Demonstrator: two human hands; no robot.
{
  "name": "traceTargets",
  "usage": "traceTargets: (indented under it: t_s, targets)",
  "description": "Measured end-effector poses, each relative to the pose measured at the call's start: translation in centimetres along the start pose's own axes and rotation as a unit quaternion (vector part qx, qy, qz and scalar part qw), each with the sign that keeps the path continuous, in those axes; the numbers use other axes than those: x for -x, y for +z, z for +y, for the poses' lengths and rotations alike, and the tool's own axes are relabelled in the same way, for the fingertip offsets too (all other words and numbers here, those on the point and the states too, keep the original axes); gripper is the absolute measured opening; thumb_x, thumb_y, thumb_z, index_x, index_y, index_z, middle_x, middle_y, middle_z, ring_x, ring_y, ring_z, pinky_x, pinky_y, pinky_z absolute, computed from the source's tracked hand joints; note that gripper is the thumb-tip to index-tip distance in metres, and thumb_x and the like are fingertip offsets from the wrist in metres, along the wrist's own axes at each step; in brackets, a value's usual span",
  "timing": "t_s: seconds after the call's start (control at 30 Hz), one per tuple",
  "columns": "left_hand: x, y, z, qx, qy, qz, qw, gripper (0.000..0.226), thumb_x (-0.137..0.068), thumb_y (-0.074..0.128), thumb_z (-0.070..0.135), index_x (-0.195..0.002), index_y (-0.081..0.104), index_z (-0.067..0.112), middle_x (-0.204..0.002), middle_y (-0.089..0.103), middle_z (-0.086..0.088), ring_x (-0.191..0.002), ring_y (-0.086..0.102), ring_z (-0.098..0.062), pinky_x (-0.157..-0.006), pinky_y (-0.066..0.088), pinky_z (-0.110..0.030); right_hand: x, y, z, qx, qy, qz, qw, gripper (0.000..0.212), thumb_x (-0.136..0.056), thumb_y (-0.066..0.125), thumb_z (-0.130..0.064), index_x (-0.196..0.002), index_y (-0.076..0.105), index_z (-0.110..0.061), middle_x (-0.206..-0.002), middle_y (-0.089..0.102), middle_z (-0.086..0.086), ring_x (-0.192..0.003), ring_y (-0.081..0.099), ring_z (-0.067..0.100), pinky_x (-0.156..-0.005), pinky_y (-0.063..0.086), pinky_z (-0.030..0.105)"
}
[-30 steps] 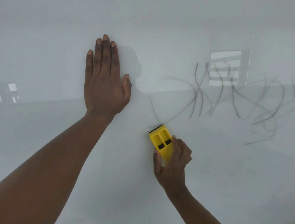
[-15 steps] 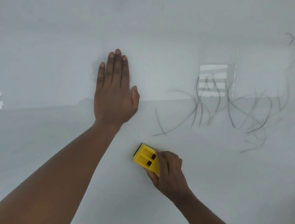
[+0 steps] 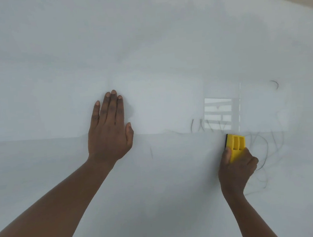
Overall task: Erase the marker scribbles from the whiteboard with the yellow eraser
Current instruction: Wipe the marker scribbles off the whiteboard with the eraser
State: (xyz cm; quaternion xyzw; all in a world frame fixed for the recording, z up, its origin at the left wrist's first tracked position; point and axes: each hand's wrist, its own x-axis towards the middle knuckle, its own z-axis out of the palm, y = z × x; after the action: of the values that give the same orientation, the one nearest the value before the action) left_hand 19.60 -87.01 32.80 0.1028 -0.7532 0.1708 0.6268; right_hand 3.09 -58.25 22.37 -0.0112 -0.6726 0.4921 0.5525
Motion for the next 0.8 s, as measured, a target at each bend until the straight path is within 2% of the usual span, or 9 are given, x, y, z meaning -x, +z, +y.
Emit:
traceTargets:
  t_s: [0.17,0.27,0.4,0.53,0.67,0.8]
  targets:
    - [-0.7,0.3,-0.3,0.012,-0.01,-0.009,1.0,0.068,-0.097,0.03,0.03,-0.157,0.013,0.001,-0.167,0.013,-0.017,-0.156,0.01,-0.029,-0.128,0.013,-0.048,-0.8,0.3,-0.5,-0.03,0.075,0.022,0.997,0.063,-0.09,0.047,-0.049,-0.124,0.048,0.004,-0.107,0.052,0.028,-0.102,0.047,0.041,-0.091,0.039,0.049]
    - [-0.6,0.6,-0.3,0.004,-0.009,-0.005,1.0,0.068,-0.098,0.027,0.03,-0.157,0.011,0.001,-0.167,0.012,-0.017,-0.156,0.008,-0.028,-0.128,0.014,-0.048,-0.7,1.2,-3.5,-0.052,0.058,0.044,0.996,0.06,-0.089,0.052,-0.049,-0.124,0.048,0.0,-0.106,0.052,0.024,-0.099,0.05,0.042,-0.084,0.046,0.049]
    - [-0.7,0.8,-0.4,0.009,-0.008,-0.004,1.0,0.068,-0.098,0.028,0.03,-0.157,0.011,0.001,-0.167,0.011,-0.017,-0.157,0.008,-0.028,-0.128,0.013,-0.047,1.0,2.7,-9.1,-0.066,-0.065,0.026,0.995,0.058,-0.089,0.054,-0.049,-0.126,0.049,-0.004,-0.1,0.05,0.018,-0.094,0.049,0.036,-0.079,0.045,0.044]
    - [-0.7,0.4,-0.5,0.035,-0.003,0.0,0.999,0.066,-0.098,0.03,0.028,-0.157,0.015,0.001,-0.166,0.016,-0.016,-0.156,0.012,-0.028,-0.127,0.017,-0.048,5.8,3.6,-13.0,-0.05,-0.219,-0.016,0.974,0.058,-0.093,0.053,-0.049,-0.129,0.05,-0.004,-0.094,0.051,0.013,-0.086,0.049,0.034,-0.077,0.044,0.043]
    - [-0.7,-0.1,-0.6,0.088,-0.011,0.01,0.996,0.061,-0.099,0.031,0.025,-0.154,0.025,0.0,-0.164,0.024,-0.016,-0.154,0.019,-0.027,-0.126,0.02,-0.048,11.0,3.4,-12.8,-0.034,-0.35,-0.053,0.935,0.056,-0.092,0.057,-0.051,-0.124,0.054,-0.006,-0.093,0.054,0.009,-0.082,0.05,0.03,-0.075,0.042,0.039]
    - [-0.8,-0.4,-0.4,0.104,-0.022,0.006,0.994,0.062,-0.097,0.033,0.024,-0.153,0.027,-0.002,-0.163,0.026,-0.018,-0.154,0.02,-0.029,-0.127,0.019,-0.048,11.5,2.5,-10.0,-0.011,-0.477,-0.089,0.874,0.056,-0.091,0.06,-0.051,-0.122,0.056,-0.005,-0.091,0.064,0.009,-0.076,0.057,0.029,-0.067,0.046,0.038]
